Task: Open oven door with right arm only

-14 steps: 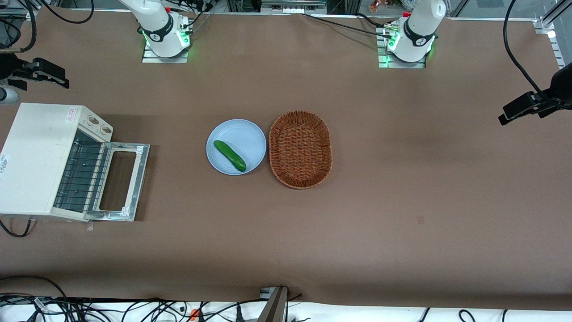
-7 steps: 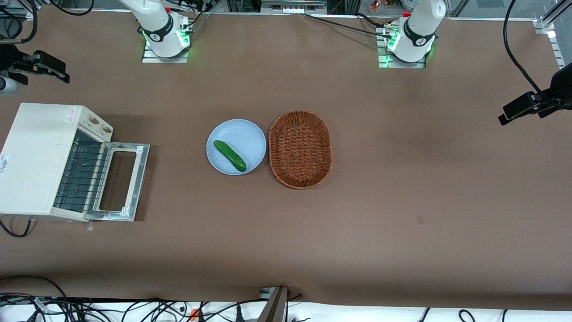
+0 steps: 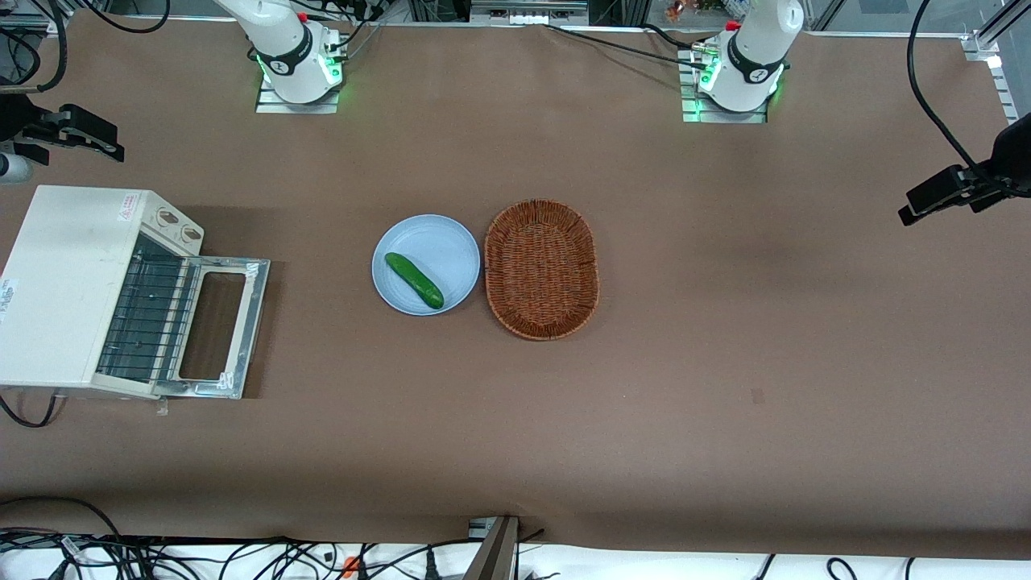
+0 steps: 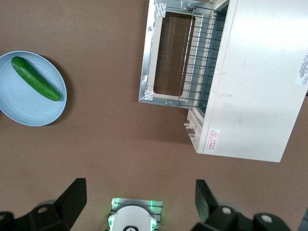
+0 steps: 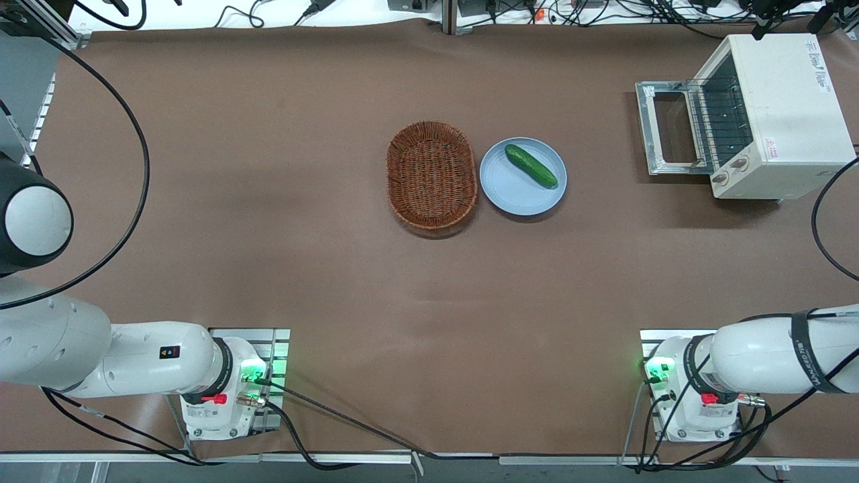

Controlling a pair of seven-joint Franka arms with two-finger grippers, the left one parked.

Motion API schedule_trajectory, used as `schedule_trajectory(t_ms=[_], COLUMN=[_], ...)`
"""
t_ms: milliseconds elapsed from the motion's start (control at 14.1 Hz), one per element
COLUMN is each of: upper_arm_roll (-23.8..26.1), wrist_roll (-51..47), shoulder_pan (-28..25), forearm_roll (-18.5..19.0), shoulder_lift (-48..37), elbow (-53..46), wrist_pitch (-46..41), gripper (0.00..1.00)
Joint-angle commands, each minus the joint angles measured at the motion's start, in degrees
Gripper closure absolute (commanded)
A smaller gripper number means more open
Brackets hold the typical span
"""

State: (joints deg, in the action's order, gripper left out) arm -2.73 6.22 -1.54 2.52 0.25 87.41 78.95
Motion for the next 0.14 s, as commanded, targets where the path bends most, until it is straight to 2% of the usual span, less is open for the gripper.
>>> schedule_trajectory(t_ms=[0, 71], upper_arm_roll=[-0.17, -0.26], wrist_roll=[0.55, 0.55], shoulder_pan=[0.31, 0.39], forearm_roll=[-0.68, -0.68], shoulder_lift=[0.28, 0.28], elbow=[-1.28, -1.28], wrist_pitch=[-0.11, -0.20], gripper=[0.00, 0.00])
